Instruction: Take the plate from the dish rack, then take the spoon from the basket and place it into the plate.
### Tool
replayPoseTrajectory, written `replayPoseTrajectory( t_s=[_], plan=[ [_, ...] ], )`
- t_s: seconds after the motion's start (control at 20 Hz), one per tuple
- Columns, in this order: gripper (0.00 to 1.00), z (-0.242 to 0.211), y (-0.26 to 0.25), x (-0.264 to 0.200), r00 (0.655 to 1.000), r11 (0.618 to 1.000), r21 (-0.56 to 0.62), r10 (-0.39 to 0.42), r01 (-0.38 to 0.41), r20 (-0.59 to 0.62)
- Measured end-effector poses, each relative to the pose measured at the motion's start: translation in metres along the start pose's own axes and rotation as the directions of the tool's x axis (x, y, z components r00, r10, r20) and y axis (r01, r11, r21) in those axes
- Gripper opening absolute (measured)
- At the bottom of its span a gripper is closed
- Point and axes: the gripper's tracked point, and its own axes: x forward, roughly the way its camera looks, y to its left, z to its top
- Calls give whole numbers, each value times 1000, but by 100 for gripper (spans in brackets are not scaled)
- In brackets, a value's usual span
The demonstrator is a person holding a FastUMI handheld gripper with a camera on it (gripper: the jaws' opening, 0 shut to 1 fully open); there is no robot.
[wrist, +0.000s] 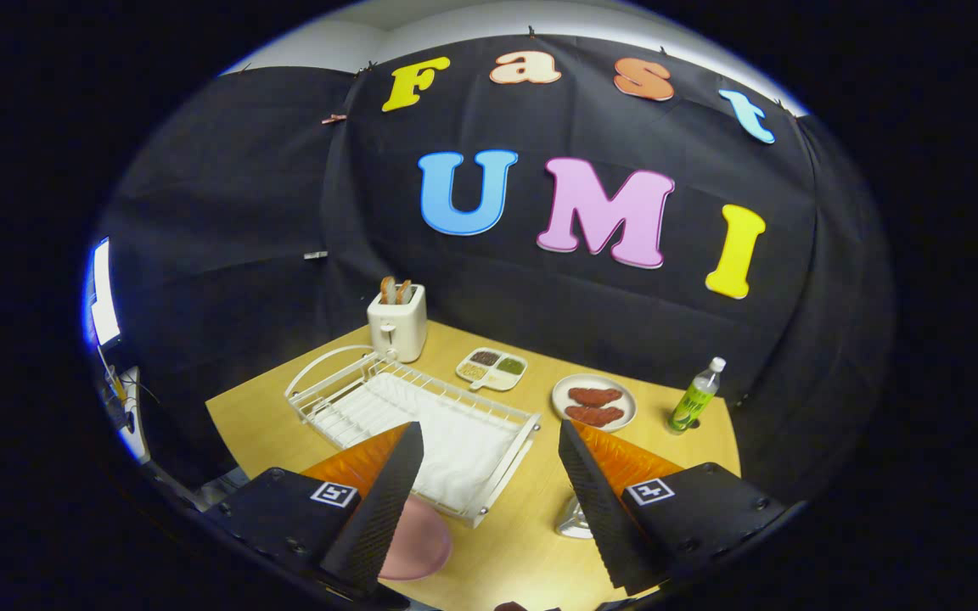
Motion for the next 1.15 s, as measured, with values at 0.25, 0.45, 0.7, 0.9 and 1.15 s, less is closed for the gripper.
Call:
replayPoseTrajectory(
  t_s=[0.25,0.45,0.7,0.9,1.15],
  plan=[
    [98,58,-30,-17,989,997,-28,-74,78,129],
    [98,94,-55,-30,971,992,-19,-117,124,208],
    [98,115,-86,-44,944,981,-19,-178,191,279],
    [98,108,-100,-49,933,974,-9,-213,225,291],
    [98,99,-104,-47,937,973,-33,-209,227,280]
  ],
)
